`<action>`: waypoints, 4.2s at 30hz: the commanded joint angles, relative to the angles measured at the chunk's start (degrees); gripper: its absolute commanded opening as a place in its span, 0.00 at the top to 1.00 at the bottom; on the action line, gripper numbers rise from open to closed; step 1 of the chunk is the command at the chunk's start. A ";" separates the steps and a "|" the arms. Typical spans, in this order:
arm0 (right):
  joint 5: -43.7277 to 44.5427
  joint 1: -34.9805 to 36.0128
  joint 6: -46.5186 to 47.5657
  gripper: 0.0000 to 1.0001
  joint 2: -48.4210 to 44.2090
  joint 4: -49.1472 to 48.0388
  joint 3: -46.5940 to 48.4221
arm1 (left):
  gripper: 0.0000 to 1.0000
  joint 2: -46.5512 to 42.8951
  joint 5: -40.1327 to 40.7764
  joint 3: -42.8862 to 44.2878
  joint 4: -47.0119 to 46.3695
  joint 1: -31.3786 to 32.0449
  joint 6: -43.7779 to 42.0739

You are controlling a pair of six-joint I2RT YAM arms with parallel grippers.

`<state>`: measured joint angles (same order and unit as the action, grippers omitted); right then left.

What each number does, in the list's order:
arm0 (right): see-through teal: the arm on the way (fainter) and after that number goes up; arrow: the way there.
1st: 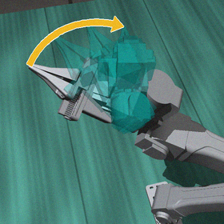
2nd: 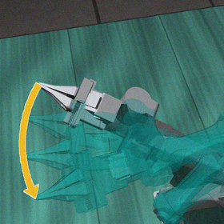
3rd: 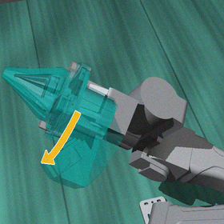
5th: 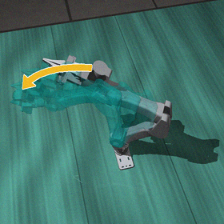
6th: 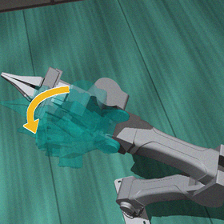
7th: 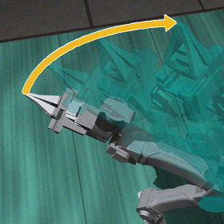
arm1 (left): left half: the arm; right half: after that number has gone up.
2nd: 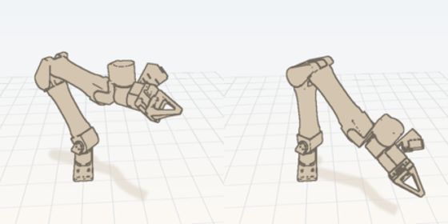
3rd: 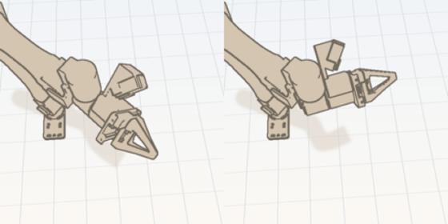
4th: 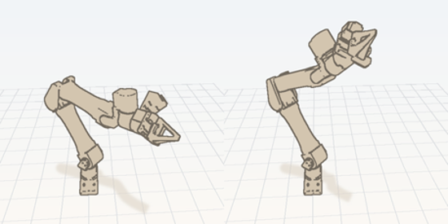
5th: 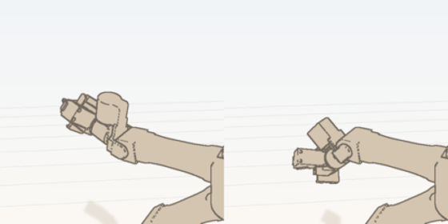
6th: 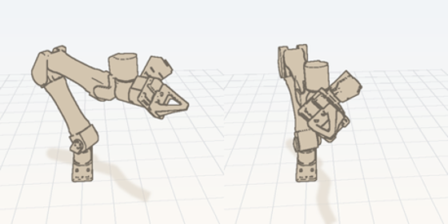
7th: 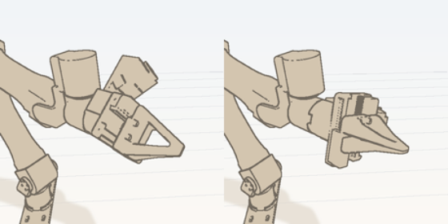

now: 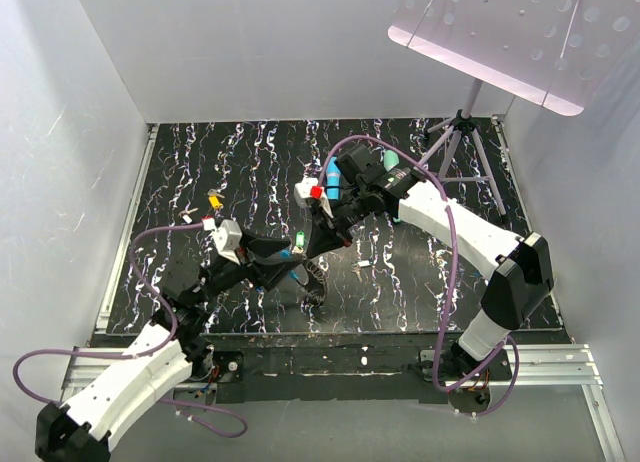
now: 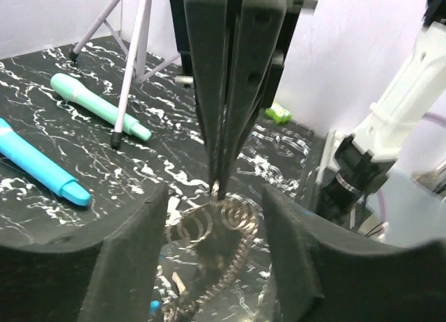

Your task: Put the keys on the keyring

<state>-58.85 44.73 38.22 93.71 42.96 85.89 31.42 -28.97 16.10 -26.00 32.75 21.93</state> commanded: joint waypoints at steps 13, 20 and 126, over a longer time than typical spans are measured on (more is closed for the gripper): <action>30.89 9.23 23.48 0.99 -3.36 9.86 9.03 | 0.02 -5.58 7.36 12.65 31.36 0.03 -7.68; 29.41 9.59 21.82 0.99 -3.62 10.30 9.65 | 0.04 -8.39 -0.73 8.96 27.06 0.12 -21.48; -5.40 0.88 -3.85 0.67 -0.28 2.22 8.51 | 1.00 5.32 -2.76 -6.96 -30.69 0.21 1.62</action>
<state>-62.39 44.84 35.31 93.36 46.52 91.85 36.73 -32.80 9.32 -53.04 32.77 23.16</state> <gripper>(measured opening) 0.335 0.019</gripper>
